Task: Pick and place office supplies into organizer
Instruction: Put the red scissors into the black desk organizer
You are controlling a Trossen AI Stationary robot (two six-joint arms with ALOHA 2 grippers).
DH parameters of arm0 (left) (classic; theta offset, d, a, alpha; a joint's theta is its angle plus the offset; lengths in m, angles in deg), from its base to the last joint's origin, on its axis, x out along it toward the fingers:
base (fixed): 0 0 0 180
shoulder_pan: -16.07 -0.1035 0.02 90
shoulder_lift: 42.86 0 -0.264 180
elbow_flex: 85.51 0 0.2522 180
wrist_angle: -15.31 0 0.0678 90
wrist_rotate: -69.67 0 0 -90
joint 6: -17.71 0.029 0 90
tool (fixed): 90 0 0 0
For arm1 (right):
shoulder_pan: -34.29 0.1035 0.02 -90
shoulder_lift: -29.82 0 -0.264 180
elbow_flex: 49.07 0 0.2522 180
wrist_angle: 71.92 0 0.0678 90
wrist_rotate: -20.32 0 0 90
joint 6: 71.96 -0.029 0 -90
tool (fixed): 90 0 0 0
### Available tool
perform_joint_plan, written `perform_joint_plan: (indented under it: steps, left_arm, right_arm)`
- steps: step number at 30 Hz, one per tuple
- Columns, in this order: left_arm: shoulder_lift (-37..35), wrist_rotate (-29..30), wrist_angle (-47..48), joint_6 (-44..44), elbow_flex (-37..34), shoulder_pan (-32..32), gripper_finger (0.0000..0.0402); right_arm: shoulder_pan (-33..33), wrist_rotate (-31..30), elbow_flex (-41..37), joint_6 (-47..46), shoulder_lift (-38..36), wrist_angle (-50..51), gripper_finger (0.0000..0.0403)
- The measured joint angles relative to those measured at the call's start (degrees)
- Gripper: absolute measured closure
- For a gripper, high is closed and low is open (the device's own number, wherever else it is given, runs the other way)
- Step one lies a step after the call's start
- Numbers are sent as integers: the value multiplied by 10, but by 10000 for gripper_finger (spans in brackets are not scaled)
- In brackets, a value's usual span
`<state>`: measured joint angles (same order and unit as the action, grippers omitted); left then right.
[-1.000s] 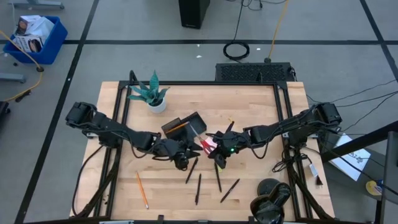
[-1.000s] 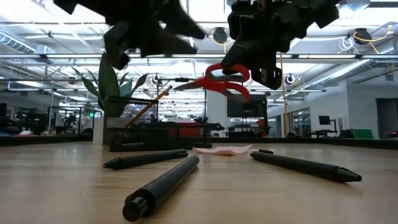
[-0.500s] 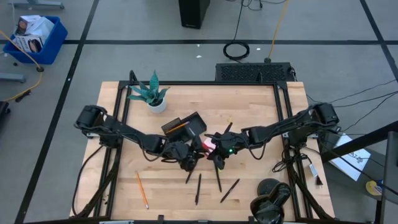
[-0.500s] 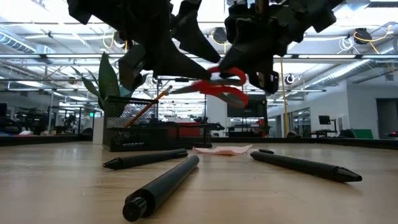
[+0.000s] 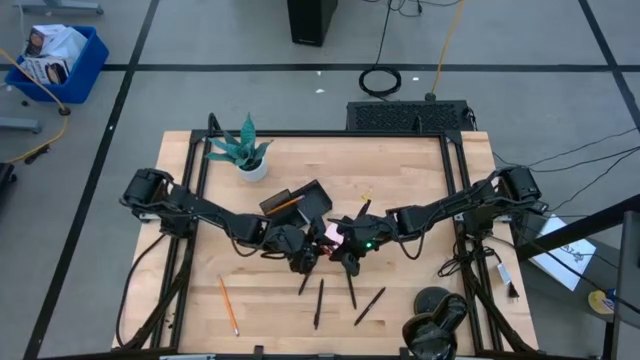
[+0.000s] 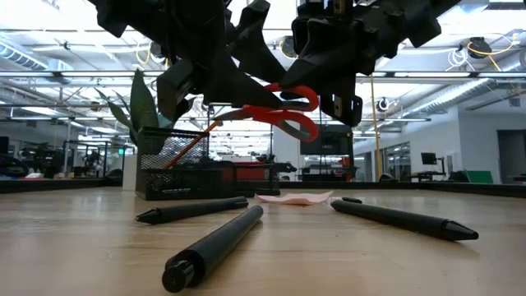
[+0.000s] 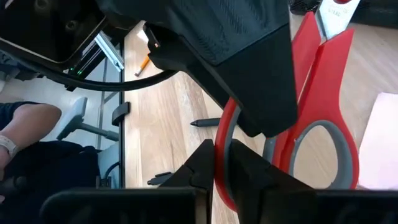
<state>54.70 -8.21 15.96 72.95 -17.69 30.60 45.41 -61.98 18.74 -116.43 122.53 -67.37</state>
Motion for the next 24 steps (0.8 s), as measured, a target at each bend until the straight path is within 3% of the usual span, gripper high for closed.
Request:
perform_joint_plan:
  steps: [12,18,24]
  left_arm:
    - [0,-13,15,-14,-1,1,382]
    - [0,-5,9,-20,-1,1,369]
    - [0,2,10,-23,-1,12,384]
  right_arm:
    - [0,1,-1,10,0,-16,371]
    - [0,2,-1,32,0,-29,341]
    - [-9,56,-1,37,0,-34,298]
